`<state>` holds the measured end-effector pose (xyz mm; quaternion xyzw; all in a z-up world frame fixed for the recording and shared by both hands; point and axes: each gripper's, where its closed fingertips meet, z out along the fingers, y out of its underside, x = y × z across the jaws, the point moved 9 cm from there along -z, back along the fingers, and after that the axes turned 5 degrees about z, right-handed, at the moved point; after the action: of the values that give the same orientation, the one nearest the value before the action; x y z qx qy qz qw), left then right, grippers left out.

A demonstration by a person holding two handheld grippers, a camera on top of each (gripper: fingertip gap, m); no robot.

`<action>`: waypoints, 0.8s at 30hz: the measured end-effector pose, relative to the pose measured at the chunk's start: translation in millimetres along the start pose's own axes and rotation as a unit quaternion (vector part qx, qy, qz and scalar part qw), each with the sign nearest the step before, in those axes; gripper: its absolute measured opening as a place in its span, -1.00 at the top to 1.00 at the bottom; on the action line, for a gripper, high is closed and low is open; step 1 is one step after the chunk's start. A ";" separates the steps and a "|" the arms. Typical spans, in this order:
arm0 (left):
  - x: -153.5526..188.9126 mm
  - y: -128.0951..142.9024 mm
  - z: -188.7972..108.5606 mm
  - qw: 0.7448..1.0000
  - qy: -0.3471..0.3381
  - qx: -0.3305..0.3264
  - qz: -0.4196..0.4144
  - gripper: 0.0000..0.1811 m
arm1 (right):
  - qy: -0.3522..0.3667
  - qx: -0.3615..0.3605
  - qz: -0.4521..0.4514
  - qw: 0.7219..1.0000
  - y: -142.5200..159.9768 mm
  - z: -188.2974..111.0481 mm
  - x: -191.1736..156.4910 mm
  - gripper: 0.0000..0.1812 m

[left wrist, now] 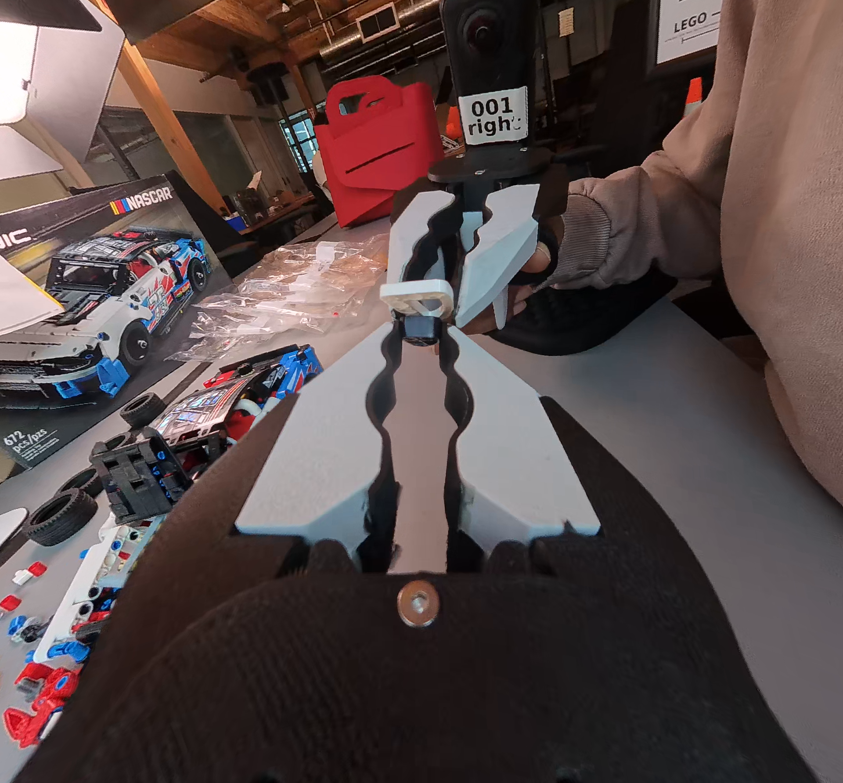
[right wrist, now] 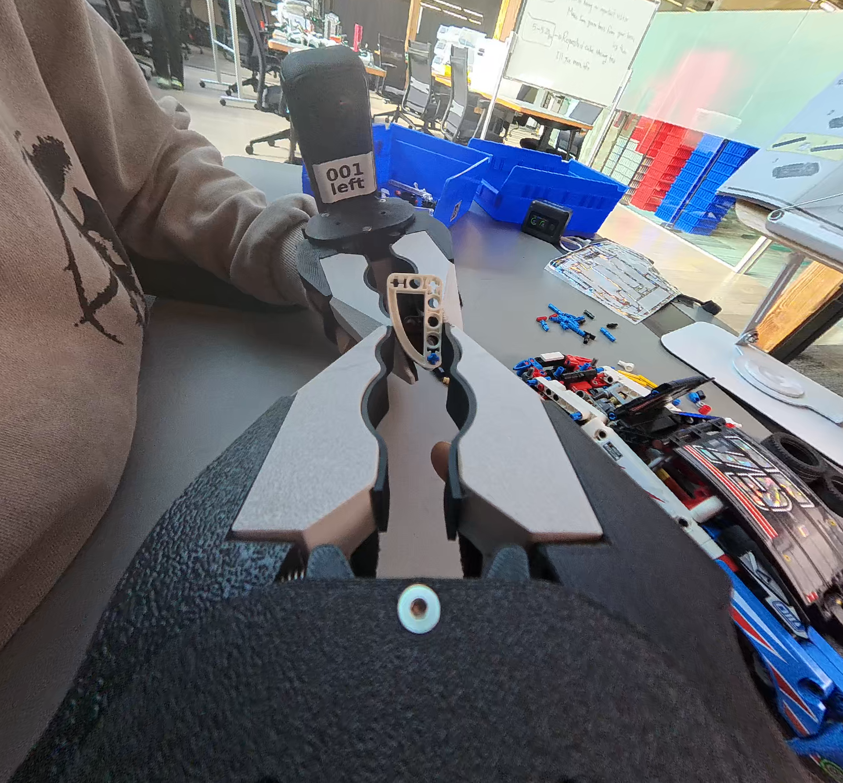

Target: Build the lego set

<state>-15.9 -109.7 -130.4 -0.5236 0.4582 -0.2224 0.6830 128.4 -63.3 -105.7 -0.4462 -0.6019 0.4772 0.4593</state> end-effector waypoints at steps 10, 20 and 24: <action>-1.2 3.5 -0.3 0.999 0.024 0.008 -0.045 0.84 | -0.002 -0.006 -0.006 1.000 1.5 0.8 -0.9 0.81; 0.6 4.9 -0.6 0.995 0.064 0.022 -0.079 0.85 | -0.022 -0.016 -0.026 0.999 0.8 -0.1 -5.9 0.82; 0.6 4.8 -0.7 0.995 0.062 0.023 -0.075 0.85 | -0.019 -0.018 -0.027 0.999 0.5 0.0 -6.1 0.82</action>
<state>-17.1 -108.9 -135.1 -0.5259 0.4538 -0.3149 0.6468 129.6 -69.2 -106.9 -0.4285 -0.6307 0.4622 0.4527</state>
